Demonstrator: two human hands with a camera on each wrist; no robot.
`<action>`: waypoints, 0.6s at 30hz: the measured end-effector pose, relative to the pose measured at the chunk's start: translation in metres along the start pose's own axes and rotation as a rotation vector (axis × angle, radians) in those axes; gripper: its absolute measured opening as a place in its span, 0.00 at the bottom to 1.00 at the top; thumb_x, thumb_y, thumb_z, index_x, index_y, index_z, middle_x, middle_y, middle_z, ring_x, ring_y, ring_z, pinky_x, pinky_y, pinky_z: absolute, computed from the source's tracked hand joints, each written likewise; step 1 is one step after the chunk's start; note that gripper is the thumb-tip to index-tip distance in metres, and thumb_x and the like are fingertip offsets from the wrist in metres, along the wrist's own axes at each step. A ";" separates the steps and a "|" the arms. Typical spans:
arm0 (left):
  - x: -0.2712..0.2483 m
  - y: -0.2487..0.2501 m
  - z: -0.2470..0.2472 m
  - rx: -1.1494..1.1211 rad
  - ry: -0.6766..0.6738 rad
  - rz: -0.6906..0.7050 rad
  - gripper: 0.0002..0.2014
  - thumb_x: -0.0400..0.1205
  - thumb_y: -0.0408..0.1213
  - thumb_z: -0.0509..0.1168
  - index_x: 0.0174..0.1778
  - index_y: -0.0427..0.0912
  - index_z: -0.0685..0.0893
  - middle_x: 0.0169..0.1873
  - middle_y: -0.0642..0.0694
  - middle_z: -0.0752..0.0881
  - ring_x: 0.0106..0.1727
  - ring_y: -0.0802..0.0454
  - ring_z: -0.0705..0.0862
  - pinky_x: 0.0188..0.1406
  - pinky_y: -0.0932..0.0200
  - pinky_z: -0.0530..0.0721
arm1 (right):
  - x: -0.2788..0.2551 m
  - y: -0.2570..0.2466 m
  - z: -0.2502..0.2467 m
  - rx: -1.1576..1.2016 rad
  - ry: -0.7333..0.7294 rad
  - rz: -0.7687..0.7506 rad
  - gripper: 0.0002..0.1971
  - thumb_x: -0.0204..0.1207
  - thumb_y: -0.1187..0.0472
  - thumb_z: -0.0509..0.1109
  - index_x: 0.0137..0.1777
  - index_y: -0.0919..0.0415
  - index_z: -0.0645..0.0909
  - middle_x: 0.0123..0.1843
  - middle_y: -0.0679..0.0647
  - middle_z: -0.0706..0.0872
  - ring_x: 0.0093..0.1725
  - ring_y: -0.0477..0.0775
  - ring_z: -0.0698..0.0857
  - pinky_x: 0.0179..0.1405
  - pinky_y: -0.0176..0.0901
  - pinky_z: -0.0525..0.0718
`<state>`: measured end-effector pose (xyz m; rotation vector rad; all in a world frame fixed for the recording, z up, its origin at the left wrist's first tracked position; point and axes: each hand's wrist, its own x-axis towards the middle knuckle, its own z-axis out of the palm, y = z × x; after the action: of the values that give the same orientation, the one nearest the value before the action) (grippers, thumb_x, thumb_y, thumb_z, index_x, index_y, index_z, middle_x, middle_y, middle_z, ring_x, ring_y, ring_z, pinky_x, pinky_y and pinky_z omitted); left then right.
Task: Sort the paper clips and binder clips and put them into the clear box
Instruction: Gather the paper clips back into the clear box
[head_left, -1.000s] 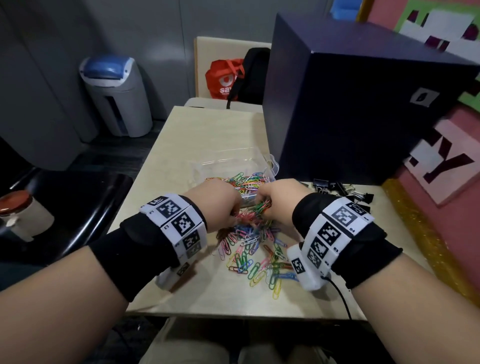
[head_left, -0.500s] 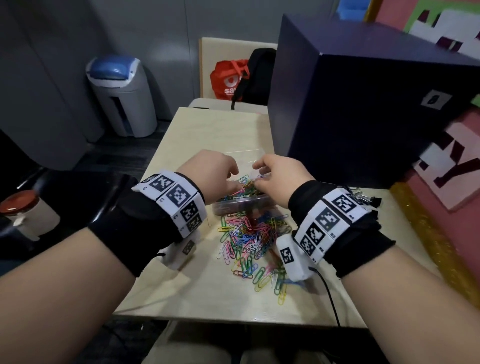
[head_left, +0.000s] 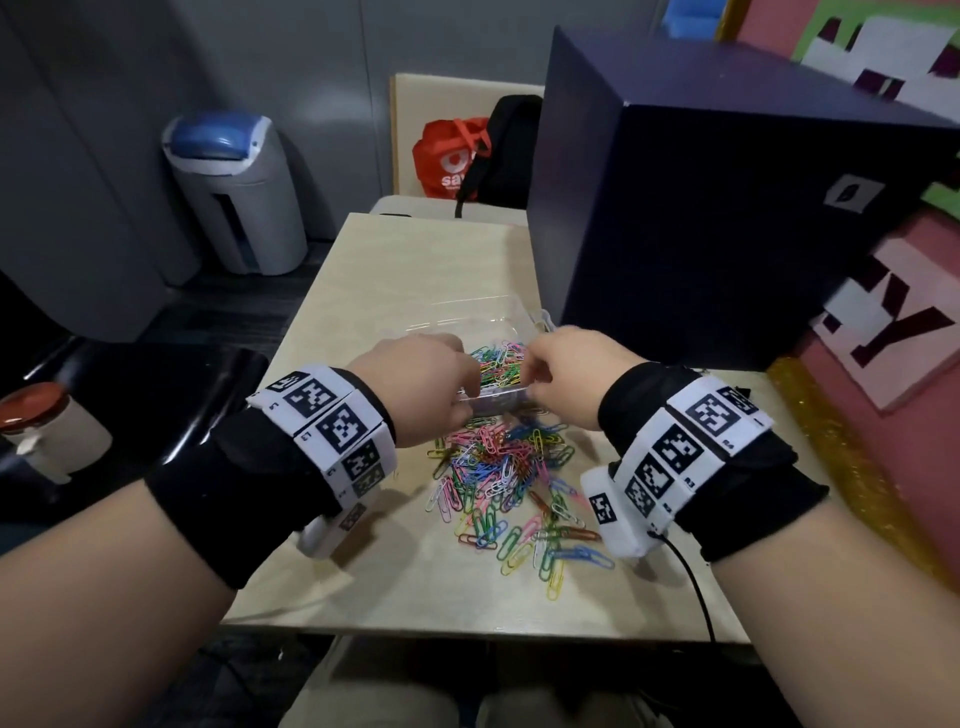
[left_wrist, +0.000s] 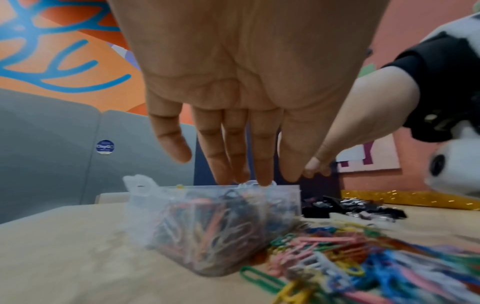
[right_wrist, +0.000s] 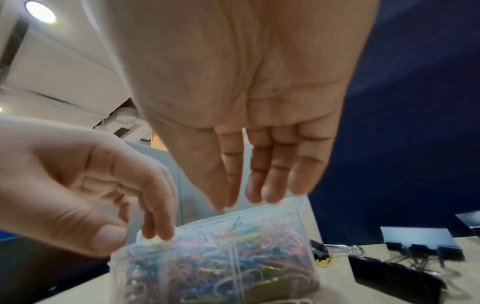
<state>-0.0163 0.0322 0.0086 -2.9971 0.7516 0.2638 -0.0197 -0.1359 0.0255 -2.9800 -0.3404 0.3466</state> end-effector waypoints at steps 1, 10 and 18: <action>-0.001 0.004 0.000 0.003 -0.019 0.016 0.11 0.80 0.48 0.64 0.56 0.52 0.85 0.53 0.50 0.82 0.55 0.46 0.83 0.52 0.51 0.84 | -0.003 -0.001 0.002 -0.038 -0.050 0.009 0.11 0.80 0.54 0.67 0.58 0.56 0.84 0.58 0.53 0.85 0.57 0.54 0.83 0.55 0.42 0.80; -0.005 0.017 0.020 0.104 -0.252 0.020 0.31 0.67 0.57 0.77 0.63 0.47 0.78 0.54 0.47 0.84 0.54 0.46 0.84 0.45 0.56 0.80 | -0.010 -0.012 0.047 -0.160 -0.265 0.054 0.46 0.60 0.38 0.79 0.78 0.40 0.61 0.74 0.59 0.64 0.69 0.67 0.74 0.59 0.57 0.81; 0.000 0.025 0.019 0.096 -0.173 0.010 0.14 0.78 0.44 0.68 0.56 0.43 0.86 0.48 0.44 0.88 0.51 0.44 0.86 0.46 0.53 0.84 | -0.010 -0.016 0.035 -0.146 -0.133 -0.083 0.21 0.79 0.65 0.65 0.72 0.56 0.74 0.67 0.60 0.78 0.64 0.60 0.80 0.56 0.43 0.78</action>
<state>-0.0314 0.0119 -0.0102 -2.8360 0.7395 0.4669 -0.0405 -0.1194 -0.0041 -3.0792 -0.5234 0.5350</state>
